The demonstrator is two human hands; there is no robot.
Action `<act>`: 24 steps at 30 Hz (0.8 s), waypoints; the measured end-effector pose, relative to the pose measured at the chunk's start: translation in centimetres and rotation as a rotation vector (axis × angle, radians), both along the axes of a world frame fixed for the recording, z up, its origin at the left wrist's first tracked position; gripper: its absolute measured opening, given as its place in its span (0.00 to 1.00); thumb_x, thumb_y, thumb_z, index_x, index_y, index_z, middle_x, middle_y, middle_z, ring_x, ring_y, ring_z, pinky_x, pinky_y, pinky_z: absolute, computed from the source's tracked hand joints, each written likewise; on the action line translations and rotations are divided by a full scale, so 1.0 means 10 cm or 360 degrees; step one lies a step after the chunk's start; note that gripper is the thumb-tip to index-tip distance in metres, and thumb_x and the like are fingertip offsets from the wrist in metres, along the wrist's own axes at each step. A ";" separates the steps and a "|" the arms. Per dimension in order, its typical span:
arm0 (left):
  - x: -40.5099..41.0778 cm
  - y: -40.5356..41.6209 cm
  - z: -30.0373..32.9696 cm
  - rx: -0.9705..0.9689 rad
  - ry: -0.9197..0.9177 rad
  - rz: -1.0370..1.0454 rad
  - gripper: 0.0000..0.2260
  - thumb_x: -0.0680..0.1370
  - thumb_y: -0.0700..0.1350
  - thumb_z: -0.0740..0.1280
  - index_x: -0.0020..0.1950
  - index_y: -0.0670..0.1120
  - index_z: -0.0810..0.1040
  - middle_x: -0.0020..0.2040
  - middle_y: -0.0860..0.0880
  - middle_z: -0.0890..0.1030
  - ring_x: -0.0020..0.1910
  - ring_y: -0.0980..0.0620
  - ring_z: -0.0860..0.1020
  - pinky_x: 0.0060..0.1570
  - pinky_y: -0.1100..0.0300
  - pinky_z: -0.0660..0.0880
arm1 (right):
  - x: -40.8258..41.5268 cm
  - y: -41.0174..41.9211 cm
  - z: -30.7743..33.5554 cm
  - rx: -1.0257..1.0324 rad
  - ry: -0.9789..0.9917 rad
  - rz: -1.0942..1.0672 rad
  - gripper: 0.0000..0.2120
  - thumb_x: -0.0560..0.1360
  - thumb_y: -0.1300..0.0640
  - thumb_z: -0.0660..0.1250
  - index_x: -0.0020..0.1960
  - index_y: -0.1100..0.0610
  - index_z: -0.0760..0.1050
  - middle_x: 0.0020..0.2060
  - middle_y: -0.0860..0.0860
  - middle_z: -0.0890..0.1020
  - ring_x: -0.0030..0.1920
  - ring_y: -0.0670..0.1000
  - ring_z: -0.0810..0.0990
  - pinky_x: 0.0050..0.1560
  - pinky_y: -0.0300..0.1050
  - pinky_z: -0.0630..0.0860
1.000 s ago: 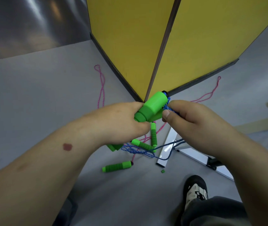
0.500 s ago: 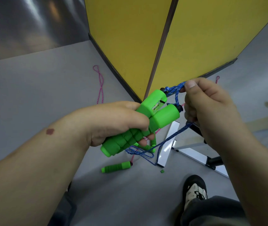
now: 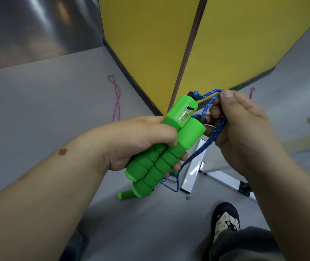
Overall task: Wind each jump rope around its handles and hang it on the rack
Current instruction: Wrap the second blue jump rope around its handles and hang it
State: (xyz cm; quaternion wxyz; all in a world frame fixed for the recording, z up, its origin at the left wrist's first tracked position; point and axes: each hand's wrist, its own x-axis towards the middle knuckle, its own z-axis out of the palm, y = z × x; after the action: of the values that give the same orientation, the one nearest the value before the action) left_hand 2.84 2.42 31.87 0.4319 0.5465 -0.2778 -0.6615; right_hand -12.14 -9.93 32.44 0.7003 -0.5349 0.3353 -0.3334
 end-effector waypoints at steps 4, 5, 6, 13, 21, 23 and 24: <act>0.00 0.02 0.00 -0.0010 0.0025 -0.0056 0.12 0.69 0.38 0.63 0.49 0.43 0.82 0.48 0.36 0.86 0.42 0.39 0.85 0.46 0.46 0.84 | -0.01 0.01 0.00 -0.0060 0.0028 -0.0064 0.15 0.86 0.54 0.57 0.42 0.56 0.73 0.30 0.48 0.72 0.31 0.47 0.76 0.30 0.40 0.75; 0.00 0.02 0.00 -0.0003 0.0041 -0.0064 0.12 0.69 0.38 0.64 0.48 0.43 0.82 0.46 0.37 0.86 0.41 0.39 0.85 0.45 0.45 0.84 | -0.01 0.01 0.00 -0.0087 0.0046 -0.0084 0.15 0.86 0.54 0.57 0.42 0.56 0.73 0.30 0.48 0.72 0.30 0.46 0.76 0.28 0.38 0.73; 0.00 0.02 0.00 0.0005 0.0056 -0.0073 0.12 0.69 0.38 0.64 0.49 0.43 0.82 0.46 0.37 0.85 0.41 0.39 0.85 0.45 0.44 0.84 | 0.00 0.02 0.00 -0.0113 0.0059 -0.0106 0.15 0.86 0.54 0.57 0.42 0.55 0.73 0.30 0.48 0.71 0.30 0.46 0.75 0.26 0.36 0.71; -0.03 0.01 0.00 -0.0062 -0.0021 -0.0181 0.14 0.69 0.38 0.75 0.53 0.44 0.81 0.44 0.41 0.82 0.41 0.42 0.83 0.44 0.46 0.84 | -0.01 0.02 0.00 -0.0229 0.0124 -0.0171 0.14 0.86 0.54 0.57 0.42 0.53 0.72 0.27 0.44 0.73 0.29 0.45 0.75 0.25 0.34 0.67; 0.13 0.05 0.04 -0.0114 0.0131 -0.0254 0.08 0.74 0.37 0.72 0.52 0.42 0.83 0.47 0.40 0.85 0.42 0.43 0.84 0.43 0.49 0.84 | -0.06 -0.09 -0.14 -0.0181 0.0281 0.0004 0.14 0.84 0.50 0.61 0.41 0.52 0.77 0.27 0.49 0.67 0.27 0.48 0.64 0.30 0.41 0.67; 0.15 0.06 0.08 -0.0131 0.0206 -0.0139 0.07 0.74 0.37 0.71 0.51 0.41 0.83 0.46 0.40 0.85 0.41 0.42 0.86 0.42 0.48 0.85 | -0.06 -0.07 -0.19 -0.0251 0.0513 0.0230 0.16 0.83 0.49 0.60 0.38 0.50 0.76 0.27 0.48 0.67 0.26 0.48 0.63 0.30 0.44 0.65; 0.16 0.05 0.09 -0.0124 0.0230 -0.0054 0.07 0.73 0.37 0.71 0.51 0.41 0.83 0.45 0.40 0.85 0.40 0.43 0.86 0.40 0.49 0.85 | -0.06 -0.04 -0.21 -0.0426 0.0733 0.0365 0.16 0.82 0.45 0.59 0.39 0.48 0.77 0.28 0.49 0.68 0.27 0.49 0.65 0.31 0.45 0.66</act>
State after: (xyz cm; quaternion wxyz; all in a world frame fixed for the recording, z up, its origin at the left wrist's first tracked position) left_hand 4.44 2.96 32.82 0.4605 0.4753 -0.2805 -0.6952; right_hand -12.70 -10.36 30.29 0.5620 -0.7185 0.3758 -0.1632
